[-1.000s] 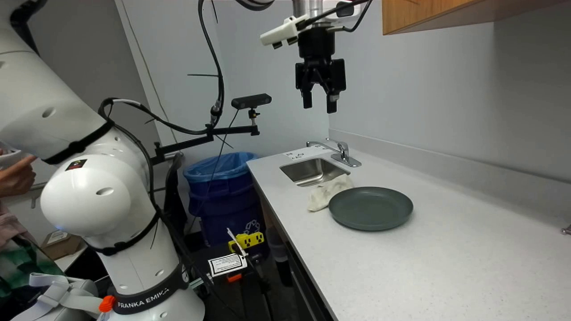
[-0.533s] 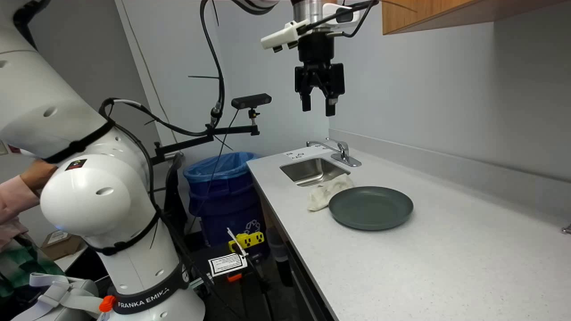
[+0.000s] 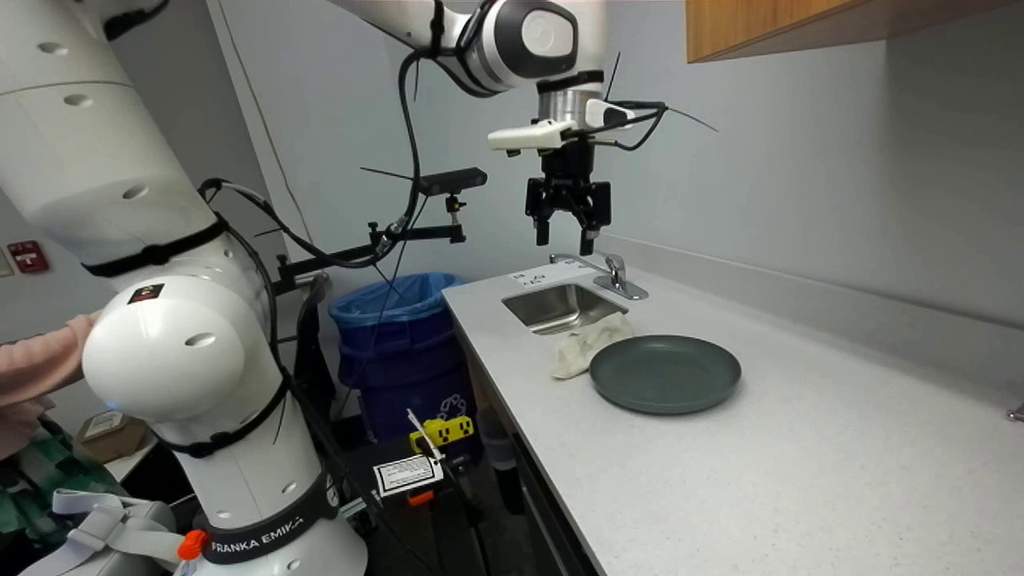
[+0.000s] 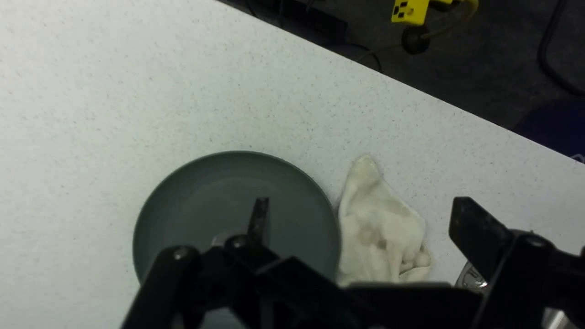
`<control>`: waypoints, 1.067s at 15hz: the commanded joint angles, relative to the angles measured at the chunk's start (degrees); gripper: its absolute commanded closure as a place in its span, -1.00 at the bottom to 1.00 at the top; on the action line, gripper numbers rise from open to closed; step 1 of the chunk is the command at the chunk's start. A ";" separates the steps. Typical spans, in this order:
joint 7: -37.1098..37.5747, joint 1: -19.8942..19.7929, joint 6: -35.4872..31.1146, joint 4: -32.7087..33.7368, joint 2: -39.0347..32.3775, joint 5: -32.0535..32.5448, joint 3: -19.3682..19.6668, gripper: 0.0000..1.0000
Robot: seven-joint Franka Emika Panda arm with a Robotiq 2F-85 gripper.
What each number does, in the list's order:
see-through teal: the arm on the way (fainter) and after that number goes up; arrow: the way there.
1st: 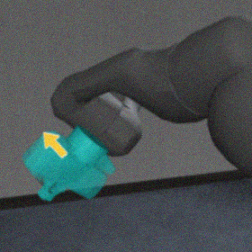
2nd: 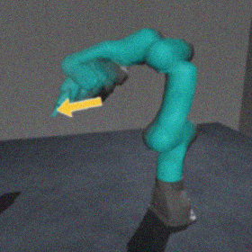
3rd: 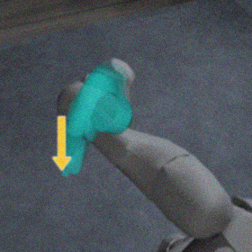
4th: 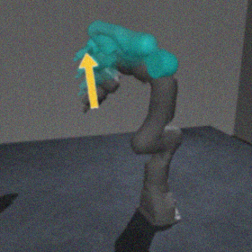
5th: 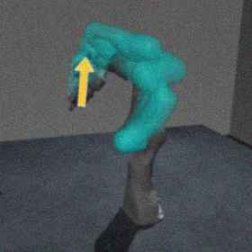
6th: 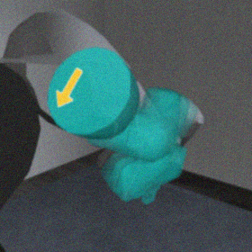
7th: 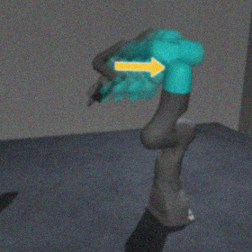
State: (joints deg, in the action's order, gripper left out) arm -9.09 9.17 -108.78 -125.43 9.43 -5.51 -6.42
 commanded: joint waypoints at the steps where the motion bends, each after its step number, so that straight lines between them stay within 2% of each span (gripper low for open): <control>1: -4.29 1.71 -3.43 5.70 -8.60 -1.70 -2.07 -1.00; 7: -7.29 3.39 -8.93 11.48 -18.09 -3.06 -6.45 -1.00; 9: -5.12 3.07 -8.73 9.32 -16.46 -1.68 -6.63 -1.00; 16: -5.11 3.34 -9.13 10.49 -18.00 -1.78 -7.17 -1.00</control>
State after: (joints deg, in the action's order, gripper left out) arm -14.28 12.62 -118.11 -115.12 -8.52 -7.33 -13.45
